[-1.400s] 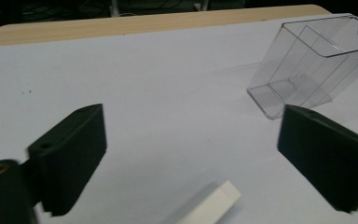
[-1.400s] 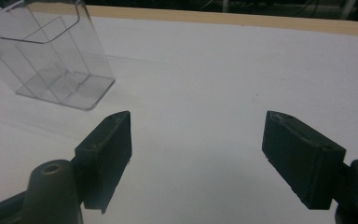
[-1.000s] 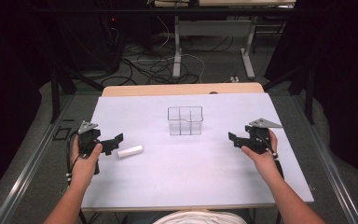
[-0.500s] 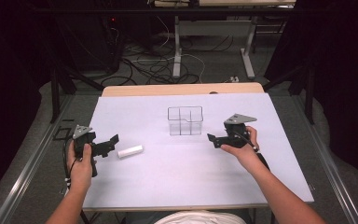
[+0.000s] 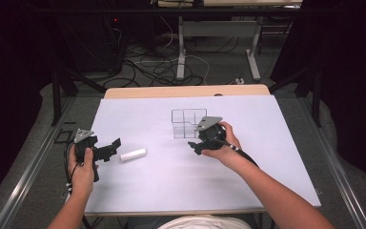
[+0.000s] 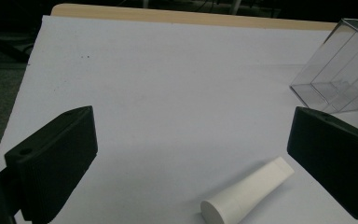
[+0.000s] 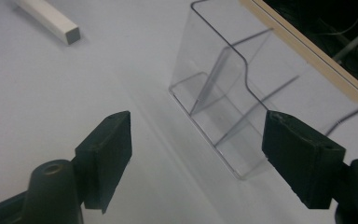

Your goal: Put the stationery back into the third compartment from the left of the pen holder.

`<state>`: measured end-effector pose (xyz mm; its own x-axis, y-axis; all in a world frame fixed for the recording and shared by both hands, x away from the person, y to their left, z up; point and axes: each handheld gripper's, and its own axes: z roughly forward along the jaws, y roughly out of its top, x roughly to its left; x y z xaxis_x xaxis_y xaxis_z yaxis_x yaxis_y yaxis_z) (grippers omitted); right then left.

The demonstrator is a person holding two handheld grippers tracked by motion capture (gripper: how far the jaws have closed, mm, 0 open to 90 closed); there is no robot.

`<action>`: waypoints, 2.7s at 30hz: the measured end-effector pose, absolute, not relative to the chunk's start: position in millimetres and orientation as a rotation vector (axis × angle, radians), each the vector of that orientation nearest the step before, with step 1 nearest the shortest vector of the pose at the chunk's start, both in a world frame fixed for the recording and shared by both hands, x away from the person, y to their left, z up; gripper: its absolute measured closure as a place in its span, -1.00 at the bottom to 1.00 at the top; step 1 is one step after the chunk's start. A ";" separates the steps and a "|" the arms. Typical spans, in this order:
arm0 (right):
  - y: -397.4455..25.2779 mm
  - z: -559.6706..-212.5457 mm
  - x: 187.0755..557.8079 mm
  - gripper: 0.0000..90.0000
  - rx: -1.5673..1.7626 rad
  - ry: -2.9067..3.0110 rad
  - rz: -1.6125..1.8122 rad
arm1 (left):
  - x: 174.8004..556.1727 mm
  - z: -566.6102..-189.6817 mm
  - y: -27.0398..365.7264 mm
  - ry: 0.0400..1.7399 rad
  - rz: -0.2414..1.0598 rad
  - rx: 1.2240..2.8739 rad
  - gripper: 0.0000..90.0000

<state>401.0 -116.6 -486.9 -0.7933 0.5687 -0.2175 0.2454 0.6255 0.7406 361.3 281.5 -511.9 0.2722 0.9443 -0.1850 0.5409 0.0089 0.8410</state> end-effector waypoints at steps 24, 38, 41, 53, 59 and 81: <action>-14.8 -505.4 397.4 -0.08 0.016 2.541 0.727 | 364.7 -515.2 284.6 1.404 0.601 1.652 -0.96; 11.2 -516.8 402.5 -0.07 -0.153 2.600 0.716 | 365.6 -515.3 283.6 1.405 0.607 1.660 -0.96; 15.9 -519.9 405.4 -0.05 -0.157 2.626 0.727 | 365.9 -515.1 285.6 1.418 0.607 1.658 -0.96; 61.1 -523.5 411.7 -0.03 -0.270 2.628 0.741 | 368.4 -516.4 292.7 1.448 0.613 1.636 -0.96; 82.6 -522.0 409.2 -0.03 -0.315 2.621 0.729 | 368.4 -515.5 297.1 1.457 0.625 1.624 -0.96; 117.1 -535.6 413.7 0.07 -0.398 2.653 0.705 | 369.2 -517.9 302.0 1.471 0.625 1.626 -0.96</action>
<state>413.7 117.1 -535.6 -0.8934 -0.1739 -0.4142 -0.3566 0.8353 0.4184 369.2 302.0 -517.9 0.1886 0.9678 -0.1664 0.5518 0.0358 0.8332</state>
